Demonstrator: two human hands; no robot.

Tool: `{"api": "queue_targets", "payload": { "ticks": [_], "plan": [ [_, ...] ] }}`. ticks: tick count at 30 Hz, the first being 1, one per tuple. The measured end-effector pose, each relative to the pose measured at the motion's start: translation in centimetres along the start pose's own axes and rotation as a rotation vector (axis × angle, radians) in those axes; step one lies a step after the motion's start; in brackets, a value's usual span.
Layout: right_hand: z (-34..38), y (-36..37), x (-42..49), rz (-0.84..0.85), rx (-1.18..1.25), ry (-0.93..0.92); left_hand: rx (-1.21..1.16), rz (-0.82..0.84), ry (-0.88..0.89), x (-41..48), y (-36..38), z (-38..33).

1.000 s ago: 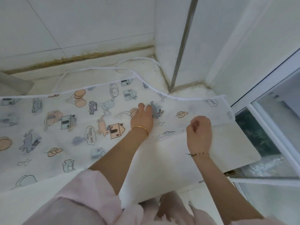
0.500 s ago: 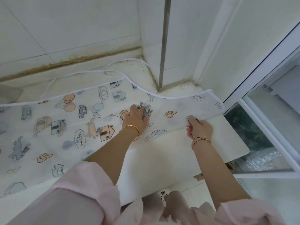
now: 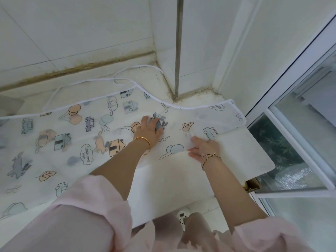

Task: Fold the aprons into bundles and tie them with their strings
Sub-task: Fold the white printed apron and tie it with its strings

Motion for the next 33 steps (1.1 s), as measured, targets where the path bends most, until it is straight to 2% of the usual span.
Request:
{"api": "queue_targets", "payload": {
  "ticks": [5,12,14,16,19,22,24,26,27,30,33],
  "plan": [
    [-0.5,-1.2,0.6,-0.043,-0.014,-0.041,0.060,-0.005,-0.010,-0.1,0.1,-0.1],
    [4.7,-5.4,2.0,-0.015,0.534,-0.092,0.224,-0.017,-0.020,0.3,-1.4,-2.3],
    [5.3,-5.8,2.3,-0.036,0.522,-0.122,0.246,-0.068,0.013,0.8,-2.3,-4.2],
    [5.7,-6.1,2.5,-0.052,0.446,-0.174,0.197,-0.104,0.138,1.1,-2.4,-7.5],
    [5.6,-6.5,2.5,-0.030,0.355,-0.218,0.172,-0.064,0.272,0.9,-0.7,-11.9],
    [5.1,-7.3,3.2,0.004,0.302,-0.182,0.260,0.027,0.198,0.9,1.7,-12.7],
    [5.3,-7.6,3.7,0.022,0.380,-0.123,0.299,0.055,0.177,0.9,2.4,-12.7],
    [6.5,-8.1,4.6,-0.035,0.465,-0.108,0.290,0.077,0.164,1.0,2.4,-12.9],
    [7.4,-8.6,5.2,-0.102,0.425,-0.136,0.279,0.095,0.155,1.2,2.3,-13.1],
    [10.0,-9.5,6.3,-0.306,-0.053,-0.301,0.277,0.130,0.134,1.7,2.1,-13.2],
    [12.1,-8.8,7.5,-0.296,-0.517,-0.443,0.365,0.158,0.163,1.8,2.3,-13.3]
  ]
}}
Point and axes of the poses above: each hand's wrist, its own x-axis towards the middle knuckle, its own y-axis out of the palm, z = x × y, the point moved 4 cm from there along x, towards the middle knuckle, and after that the axes turned 2 degrees about y, right-handed, at the moved point
